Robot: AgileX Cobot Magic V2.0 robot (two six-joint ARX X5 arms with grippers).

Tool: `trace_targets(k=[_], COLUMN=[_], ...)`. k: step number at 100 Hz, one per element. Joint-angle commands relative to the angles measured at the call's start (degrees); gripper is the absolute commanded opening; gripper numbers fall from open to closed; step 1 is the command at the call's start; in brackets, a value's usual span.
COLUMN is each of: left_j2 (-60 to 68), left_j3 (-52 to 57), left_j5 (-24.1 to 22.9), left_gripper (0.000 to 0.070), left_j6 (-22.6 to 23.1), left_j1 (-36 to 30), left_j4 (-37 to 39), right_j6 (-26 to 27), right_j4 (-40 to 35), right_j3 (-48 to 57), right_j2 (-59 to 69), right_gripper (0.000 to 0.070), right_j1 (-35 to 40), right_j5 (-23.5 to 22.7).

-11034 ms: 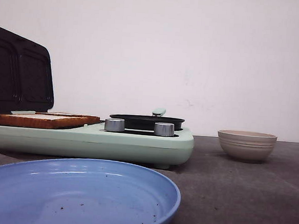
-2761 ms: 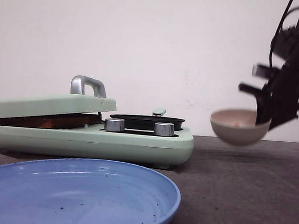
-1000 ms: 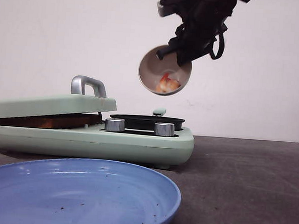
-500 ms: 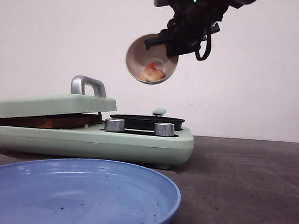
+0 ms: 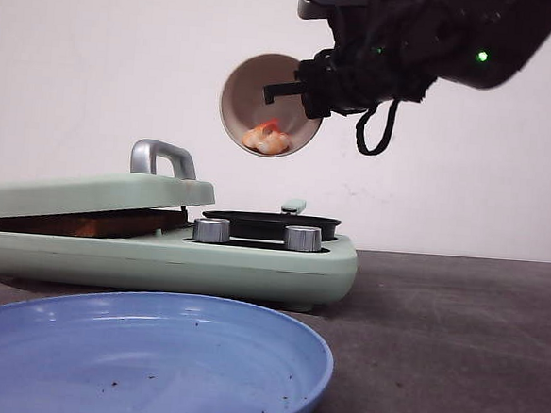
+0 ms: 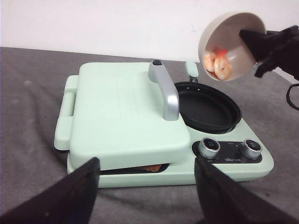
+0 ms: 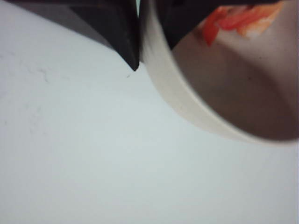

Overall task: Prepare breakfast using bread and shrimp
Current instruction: 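Tilt the bowl with the right gripper to pour shrimp into the frying pan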

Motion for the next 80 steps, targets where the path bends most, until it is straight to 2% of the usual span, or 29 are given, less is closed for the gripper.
trace_targets(k=[1,26,57,71,80], left_j2=[0.24,0.24,0.24,0.24,0.24], left_j3=[0.31,0.31,0.31,0.31,0.31], left_j5=[0.17,1.25,1.25,1.25,1.25], left_gripper=[0.0353,0.0353,0.0353,0.0353,0.0353], left_j6=[-0.09,0.07,0.22,0.33,0.35], left_j1=[-0.02,-0.02,-0.02,-0.02,-0.02], left_j4=[0.68,0.72,0.85,0.85,0.87], right_j6=[1.11,3.82,3.67,3.08,2.97], right_j4=[2.78,7.82,11.96,18.05,18.91], right_j3=[0.72,0.72,0.72,0.7,0.7], right_j2=[2.1,7.06,8.48,8.33,8.33], right_gripper=[0.0,0.0,0.0,0.0,0.0], right_j1=[-0.02,-1.86,-2.23,-1.64,-1.16], right_j5=[-1.05,-2.56,-2.58,-2.71,-2.71])
